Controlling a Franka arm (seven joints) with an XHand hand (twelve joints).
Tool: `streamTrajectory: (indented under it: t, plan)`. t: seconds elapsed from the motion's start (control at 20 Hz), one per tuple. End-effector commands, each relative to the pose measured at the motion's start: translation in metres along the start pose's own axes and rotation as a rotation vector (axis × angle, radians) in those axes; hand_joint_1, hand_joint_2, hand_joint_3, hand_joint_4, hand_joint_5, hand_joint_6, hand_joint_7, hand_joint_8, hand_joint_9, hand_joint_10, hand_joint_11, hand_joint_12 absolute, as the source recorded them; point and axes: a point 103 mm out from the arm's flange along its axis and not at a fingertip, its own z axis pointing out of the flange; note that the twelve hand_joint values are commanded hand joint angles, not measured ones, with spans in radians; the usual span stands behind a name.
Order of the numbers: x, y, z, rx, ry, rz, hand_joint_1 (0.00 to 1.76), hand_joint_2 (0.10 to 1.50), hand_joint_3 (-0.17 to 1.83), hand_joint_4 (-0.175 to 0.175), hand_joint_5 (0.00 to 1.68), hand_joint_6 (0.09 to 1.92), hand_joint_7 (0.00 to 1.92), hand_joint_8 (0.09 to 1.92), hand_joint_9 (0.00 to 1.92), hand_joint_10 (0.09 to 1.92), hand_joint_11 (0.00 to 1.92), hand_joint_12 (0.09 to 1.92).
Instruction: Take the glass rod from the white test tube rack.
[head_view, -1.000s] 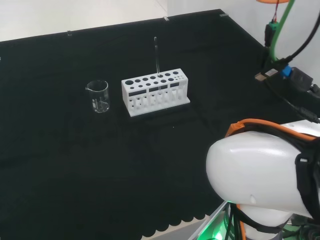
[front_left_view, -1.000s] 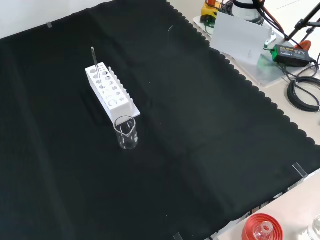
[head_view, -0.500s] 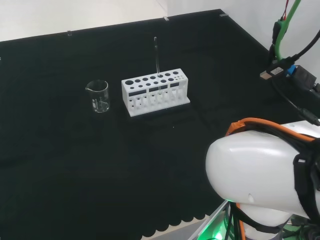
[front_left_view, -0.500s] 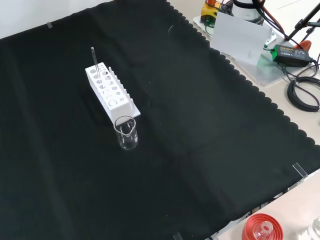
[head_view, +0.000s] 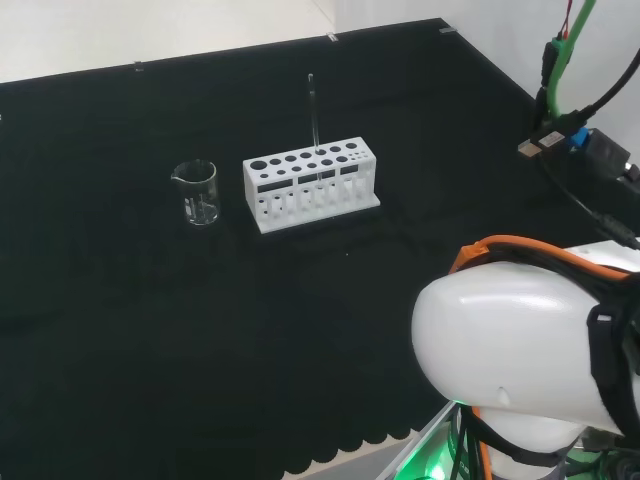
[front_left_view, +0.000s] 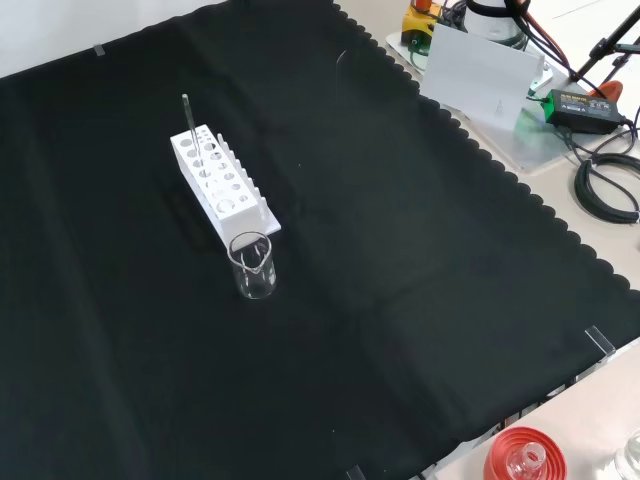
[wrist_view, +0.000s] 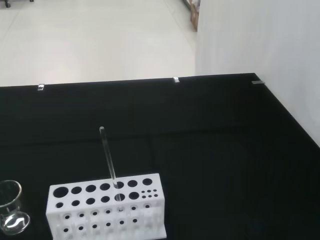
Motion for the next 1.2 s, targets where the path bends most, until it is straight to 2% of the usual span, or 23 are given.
streamTrajectory:
  t: [0.05, 0.3, 0.55, 0.65, 1.2]
  plan:
    - [0.01, 0.017, 0.006, 0.009, 0.044, -0.023, 0.43, 0.96, 0.35, 0.017, 0.22, 0.09, 0.0, 0.68, 0.15, 0.96, 0.0, 1.52]
    - [0.023, 0.042, 0.009, 0.021, 0.049, -0.04, 0.46, 0.95, 0.36, 0.014, 0.24, 0.09, 0.01, 0.7, 0.16, 0.96, 0.0, 1.53]
    - [0.038, 0.073, 0.008, 0.012, 0.03, -0.071, 0.58, 0.89, 0.34, 0.014, 0.26, 0.09, 0.04, 0.73, 0.19, 0.97, 0.02, 1.53]
    - [0.044, 0.084, 0.009, 0.015, 0.055, -0.08, 0.6, 0.87, 0.36, 0.014, 0.27, 0.09, 0.06, 0.74, 0.21, 0.97, 0.04, 1.53]
    - [0.075, 0.141, 0.028, 0.049, 0.041, -0.131, 0.63, 0.83, 0.42, 0.011, 0.3, 0.09, 0.1, 0.76, 0.26, 0.96, 0.08, 1.52]
